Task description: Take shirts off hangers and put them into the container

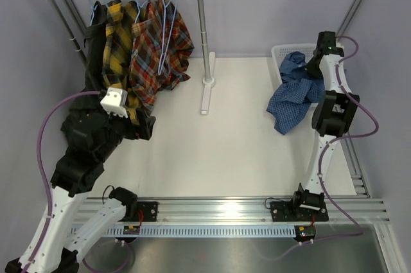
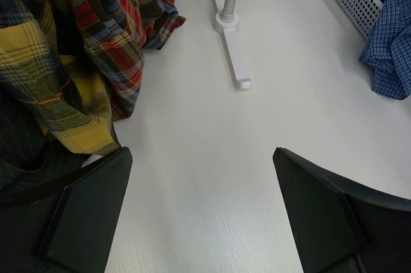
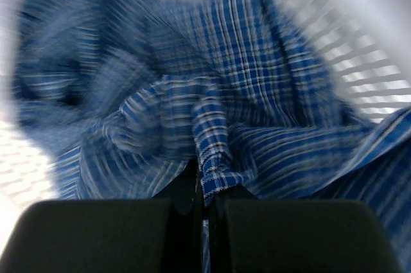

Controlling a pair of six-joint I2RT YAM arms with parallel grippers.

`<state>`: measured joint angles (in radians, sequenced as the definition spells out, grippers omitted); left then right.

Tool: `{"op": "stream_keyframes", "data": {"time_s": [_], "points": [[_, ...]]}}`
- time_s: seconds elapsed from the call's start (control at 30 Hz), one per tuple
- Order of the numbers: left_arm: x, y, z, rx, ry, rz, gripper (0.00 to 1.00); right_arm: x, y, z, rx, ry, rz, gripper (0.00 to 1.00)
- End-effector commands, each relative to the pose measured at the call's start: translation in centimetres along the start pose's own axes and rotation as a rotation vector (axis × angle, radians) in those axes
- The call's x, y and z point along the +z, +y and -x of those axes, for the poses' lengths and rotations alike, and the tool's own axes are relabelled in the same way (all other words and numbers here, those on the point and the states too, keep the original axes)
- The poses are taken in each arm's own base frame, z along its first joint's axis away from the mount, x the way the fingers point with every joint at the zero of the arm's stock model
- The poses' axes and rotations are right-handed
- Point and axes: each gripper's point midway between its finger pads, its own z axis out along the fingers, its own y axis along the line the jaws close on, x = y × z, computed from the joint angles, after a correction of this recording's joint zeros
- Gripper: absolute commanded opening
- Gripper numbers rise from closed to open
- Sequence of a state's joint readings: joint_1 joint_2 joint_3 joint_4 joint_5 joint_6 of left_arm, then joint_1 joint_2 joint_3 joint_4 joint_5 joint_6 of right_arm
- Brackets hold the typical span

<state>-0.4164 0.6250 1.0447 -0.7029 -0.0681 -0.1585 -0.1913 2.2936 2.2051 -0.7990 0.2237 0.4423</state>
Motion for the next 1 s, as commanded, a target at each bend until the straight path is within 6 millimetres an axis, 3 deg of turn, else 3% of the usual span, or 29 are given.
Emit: {"op": "stream_keyframes", "data": {"time_s": [0.0, 0.07, 0.2, 0.33, 0.43, 0.47, 0.53, 0.57, 0.73, 0.8, 0.83, 0.87, 0.9, 0.93, 0.97], "points": [[0.2, -0.3, 1.0, -0.012, -0.025, -0.007, 0.99, 1.8, 1.0, -4.6, -0.028, 0.195, 0.055, 0.0], [0.2, -0.4, 0.9, -0.015, -0.02, -0.014, 0.99, 2.8, 0.6, -6.4, -0.039, 0.257, 0.042, 0.01], [0.3, -0.8, 0.8, -0.021, -0.014, -0.035, 0.99, 3.8, 0.1, -8.0, -0.065, 0.294, 0.03, 0.05], [-0.1, -1.0, 1.0, -0.025, -0.027, -0.045, 0.99, 2.7, 0.2, -7.1, -0.082, 0.279, 0.044, 0.15], [-0.7, -1.0, 1.5, -0.028, -0.05, -0.047, 0.99, -0.6, 1.6, -3.5, -0.073, 0.166, 0.122, 0.38], [-1.0, -1.0, 1.6, -0.028, -0.061, -0.051, 0.99, -3.0, 1.9, -1.6, -0.07, 0.109, 0.146, 0.49], [-1.0, -1.1, 1.5, -0.028, -0.06, -0.057, 0.99, -5.2, 2.3, 0.5, -0.063, 0.045, 0.168, 0.6], [-1.0, -1.2, 1.5, -0.034, -0.059, -0.06, 0.99, -7.4, 2.4, 2.1, -0.055, -0.006, 0.184, 0.71], [-0.9, -1.5, 1.2, -0.05, -0.049, -0.076, 0.99, -13.3, 1.9, 5.6, -0.04, -0.148, 0.206, 0.96], [-1.0, -1.5, 1.3, -0.05, -0.052, -0.077, 0.99, -15.7, 1.4, 5.8, -0.034, -0.185, 0.227, 1.0], [-1.1, -1.5, 1.4, -0.047, -0.057, -0.077, 0.99, -18.4, 1.4, 6.2, -0.028, -0.22, 0.266, 0.99], [-1.1, -1.6, 1.4, -0.047, -0.057, -0.079, 0.99, -17.5, 0.8, 4.1, -0.034, -0.175, 0.26, 0.99], [-1.0, -1.5, 1.3, -0.042, -0.054, -0.077, 0.99, -20.0, 1.0, 4.4, -0.016, -0.221, 0.311, 1.0], [-1.0, -1.5, 1.3, -0.042, -0.053, -0.076, 0.99, -18.4, 0.9, 2.8, -0.017, -0.181, 0.304, 0.99], [-0.8, -1.5, 1.1, -0.042, -0.047, -0.075, 0.99, -18.6, 0.0, 0.1, -0.017, -0.146, 0.306, 1.0]]}}
